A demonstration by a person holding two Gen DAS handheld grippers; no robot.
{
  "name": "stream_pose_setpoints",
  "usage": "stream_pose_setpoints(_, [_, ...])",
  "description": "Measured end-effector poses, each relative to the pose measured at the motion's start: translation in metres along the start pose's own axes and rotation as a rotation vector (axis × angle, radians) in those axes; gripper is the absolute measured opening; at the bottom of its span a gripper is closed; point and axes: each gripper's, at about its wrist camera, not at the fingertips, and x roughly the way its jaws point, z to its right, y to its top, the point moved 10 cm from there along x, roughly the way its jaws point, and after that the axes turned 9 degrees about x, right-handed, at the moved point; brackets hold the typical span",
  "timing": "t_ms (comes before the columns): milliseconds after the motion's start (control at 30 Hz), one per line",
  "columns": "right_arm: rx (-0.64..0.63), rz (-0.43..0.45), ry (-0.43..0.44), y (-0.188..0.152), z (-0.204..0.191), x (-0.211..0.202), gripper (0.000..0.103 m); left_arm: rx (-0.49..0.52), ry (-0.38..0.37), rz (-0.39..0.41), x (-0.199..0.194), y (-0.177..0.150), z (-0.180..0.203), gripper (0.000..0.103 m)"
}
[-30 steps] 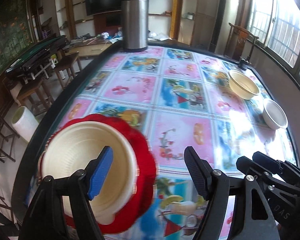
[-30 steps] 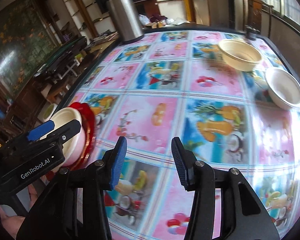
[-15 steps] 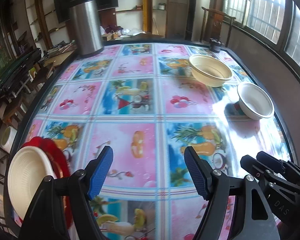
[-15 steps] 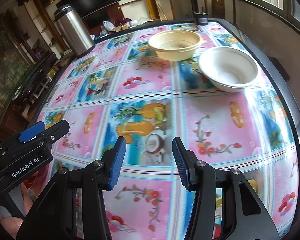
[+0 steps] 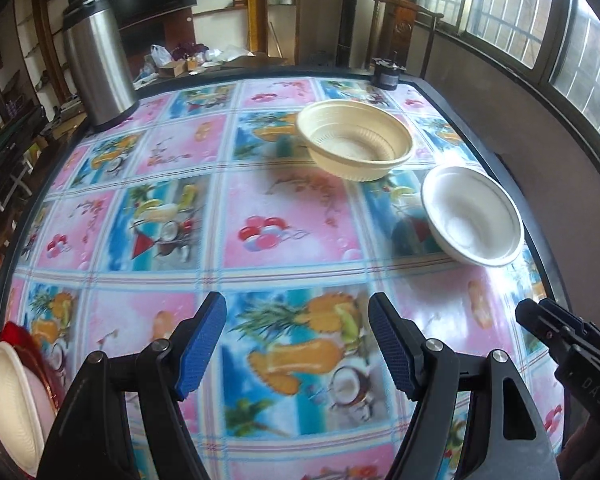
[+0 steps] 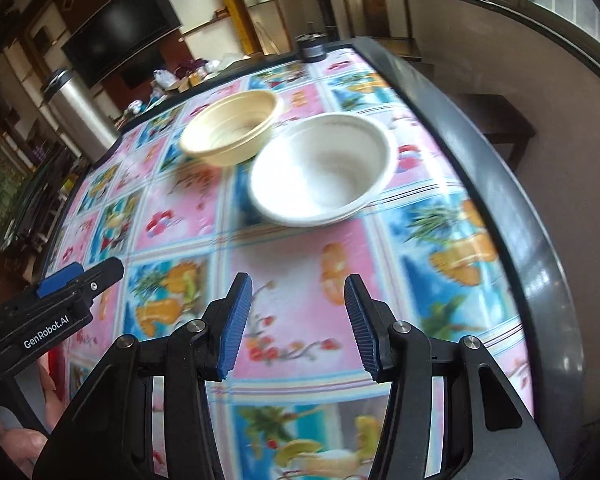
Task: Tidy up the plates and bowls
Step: 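Move the open left gripper toward the remaining white bowl, then close the left gripper on the white bowl rim and lift it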
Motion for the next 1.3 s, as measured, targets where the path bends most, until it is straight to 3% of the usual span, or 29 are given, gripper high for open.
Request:
stream_pose_setpoints(767, [0.055, -0.001, -0.051, 0.059, 0.045, 0.034, 0.048, 0.021, -0.089, -0.056, 0.056, 0.056, 0.066, 0.074])
stream_pose_setpoints(1300, [0.051, -0.007, 0.018, 0.083, 0.043, 0.065, 0.048, 0.01, -0.143, -0.108, 0.086, 0.067, 0.091, 0.074])
